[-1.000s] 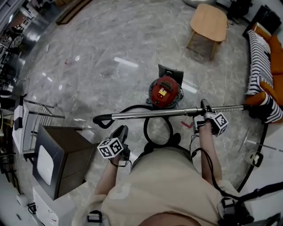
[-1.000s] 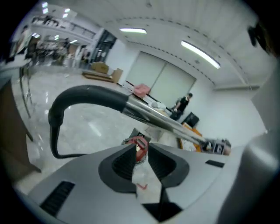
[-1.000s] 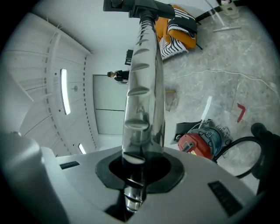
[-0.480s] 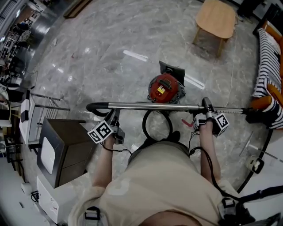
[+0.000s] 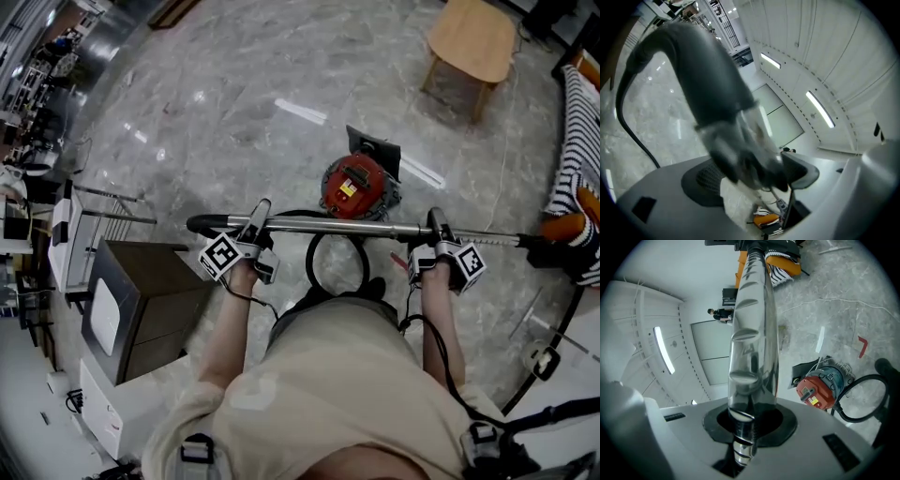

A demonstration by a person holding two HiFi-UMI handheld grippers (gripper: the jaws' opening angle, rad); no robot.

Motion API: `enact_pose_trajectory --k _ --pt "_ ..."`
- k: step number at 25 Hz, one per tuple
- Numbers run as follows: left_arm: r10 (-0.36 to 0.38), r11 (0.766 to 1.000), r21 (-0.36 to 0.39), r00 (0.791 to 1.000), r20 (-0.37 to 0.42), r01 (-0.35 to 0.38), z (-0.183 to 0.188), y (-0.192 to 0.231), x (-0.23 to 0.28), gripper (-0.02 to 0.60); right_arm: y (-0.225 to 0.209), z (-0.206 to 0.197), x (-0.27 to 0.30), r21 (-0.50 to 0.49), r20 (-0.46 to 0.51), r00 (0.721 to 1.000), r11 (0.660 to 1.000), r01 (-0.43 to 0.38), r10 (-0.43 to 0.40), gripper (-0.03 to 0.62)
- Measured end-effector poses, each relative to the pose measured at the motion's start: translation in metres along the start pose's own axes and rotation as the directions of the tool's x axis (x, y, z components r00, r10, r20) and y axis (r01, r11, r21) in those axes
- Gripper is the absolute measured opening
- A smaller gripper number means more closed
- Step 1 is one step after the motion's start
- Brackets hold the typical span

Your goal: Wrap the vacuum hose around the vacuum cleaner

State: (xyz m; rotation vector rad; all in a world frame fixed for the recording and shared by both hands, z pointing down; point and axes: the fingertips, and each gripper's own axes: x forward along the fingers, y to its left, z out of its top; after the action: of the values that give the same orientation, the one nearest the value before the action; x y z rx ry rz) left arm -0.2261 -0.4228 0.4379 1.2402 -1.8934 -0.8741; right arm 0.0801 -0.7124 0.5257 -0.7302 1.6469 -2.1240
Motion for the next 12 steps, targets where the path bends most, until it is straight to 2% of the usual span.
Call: enact_pose_trajectory --k 1,3,8,12 --pt "-0.013 0.999 -0.037 1.000 0.021 0.014 0.003 0.001 0.005 0.386 0.003 -0.007 0.003 -0.007 -0.015 1.000 1.000 -0.007 0.007 0.063" --pt "-0.034 0.996 -0.080 0.998 0.057 0.038 0.013 0.001 0.009 0.330 0.009 -0.017 0.007 -0.024 -0.034 0.999 0.999 -0.026 0.025 0.063" --pt "-0.112 0.993 -0.027 0.991 0.077 0.114 0.057 -0.012 0.026 0.253 0.016 -0.036 0.013 -0.001 -0.009 1.000 1.000 -0.024 0.024 0.063" --pt "-0.254 0.965 -0.048 0.966 0.052 0.257 0.104 -0.026 0.050 0.197 0.014 -0.066 0.020 0.040 0.067 0.997 0.999 -0.032 0.029 0.063"
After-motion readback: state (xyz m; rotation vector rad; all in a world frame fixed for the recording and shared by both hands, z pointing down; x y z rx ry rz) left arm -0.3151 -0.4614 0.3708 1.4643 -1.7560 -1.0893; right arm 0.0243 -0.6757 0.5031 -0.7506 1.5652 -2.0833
